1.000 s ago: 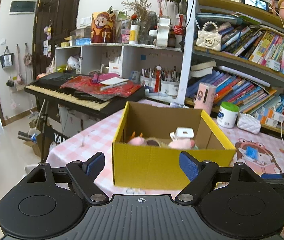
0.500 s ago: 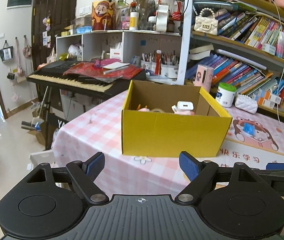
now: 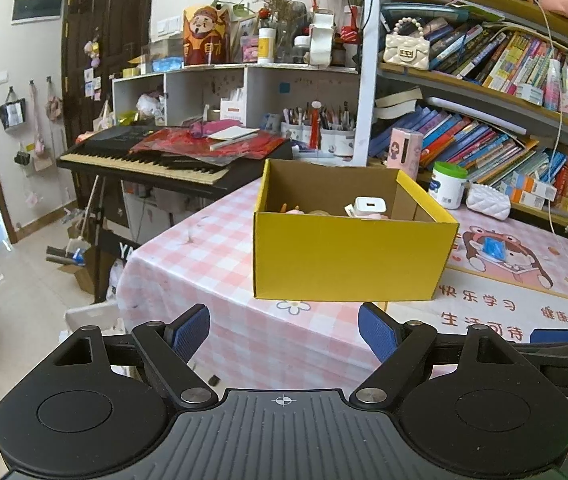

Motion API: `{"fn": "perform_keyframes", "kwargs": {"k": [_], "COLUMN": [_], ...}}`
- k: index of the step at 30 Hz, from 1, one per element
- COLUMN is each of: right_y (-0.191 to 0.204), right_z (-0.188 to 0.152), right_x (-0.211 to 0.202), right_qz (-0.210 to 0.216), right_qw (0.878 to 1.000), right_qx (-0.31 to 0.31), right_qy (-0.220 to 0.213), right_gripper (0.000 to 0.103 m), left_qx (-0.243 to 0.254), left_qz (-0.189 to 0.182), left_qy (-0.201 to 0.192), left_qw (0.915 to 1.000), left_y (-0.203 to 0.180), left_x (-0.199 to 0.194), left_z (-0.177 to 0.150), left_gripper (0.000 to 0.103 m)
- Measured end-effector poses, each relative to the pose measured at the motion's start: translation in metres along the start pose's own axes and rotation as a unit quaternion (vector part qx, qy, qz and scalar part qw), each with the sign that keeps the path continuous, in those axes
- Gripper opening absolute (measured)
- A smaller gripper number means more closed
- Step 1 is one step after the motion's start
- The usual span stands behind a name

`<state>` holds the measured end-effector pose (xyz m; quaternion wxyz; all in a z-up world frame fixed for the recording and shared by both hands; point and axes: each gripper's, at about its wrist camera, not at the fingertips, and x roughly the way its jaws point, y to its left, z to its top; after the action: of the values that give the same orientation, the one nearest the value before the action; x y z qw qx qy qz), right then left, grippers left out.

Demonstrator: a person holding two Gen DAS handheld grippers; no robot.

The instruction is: Organize objects

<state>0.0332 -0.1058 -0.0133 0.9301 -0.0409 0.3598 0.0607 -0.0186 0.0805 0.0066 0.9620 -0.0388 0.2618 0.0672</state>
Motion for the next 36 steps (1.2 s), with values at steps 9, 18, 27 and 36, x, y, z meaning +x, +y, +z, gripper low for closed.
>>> {"fn": "perform_keyframes", "kwargs": {"k": [9, 18, 27, 36], "right_y": [-0.013, -0.037, -0.066, -0.101], "right_z": [-0.010, -0.013, -0.009, 0.002], "right_x": [-0.005, -0.006, 0.003, 0.022], "right_qz": [-0.029, -0.054, -0.073, -0.083], "right_qw": [1.000, 0.998, 0.996, 0.994], "right_qx": [0.007, 0.032, 0.055, 0.066], "right_qy": [0.008, 0.006, 0.014, 0.022], "right_gripper": [0.065, 0.066, 0.067, 0.067], "left_qx": [0.022, 0.049, 0.070, 0.081], "left_qz": [-0.029, -0.062, -0.087, -0.105], "left_qy": [0.007, 0.003, 0.014, 0.022], "left_qw": [0.9993, 0.9969, 0.9937, 0.9910], "left_y": [-0.017, -0.041, -0.072, -0.109], "left_x": [0.004, 0.013, 0.031, 0.054], "left_z": [-0.002, 0.004, 0.010, 0.021], "left_gripper": [0.084, 0.084, 0.084, 0.084]}}
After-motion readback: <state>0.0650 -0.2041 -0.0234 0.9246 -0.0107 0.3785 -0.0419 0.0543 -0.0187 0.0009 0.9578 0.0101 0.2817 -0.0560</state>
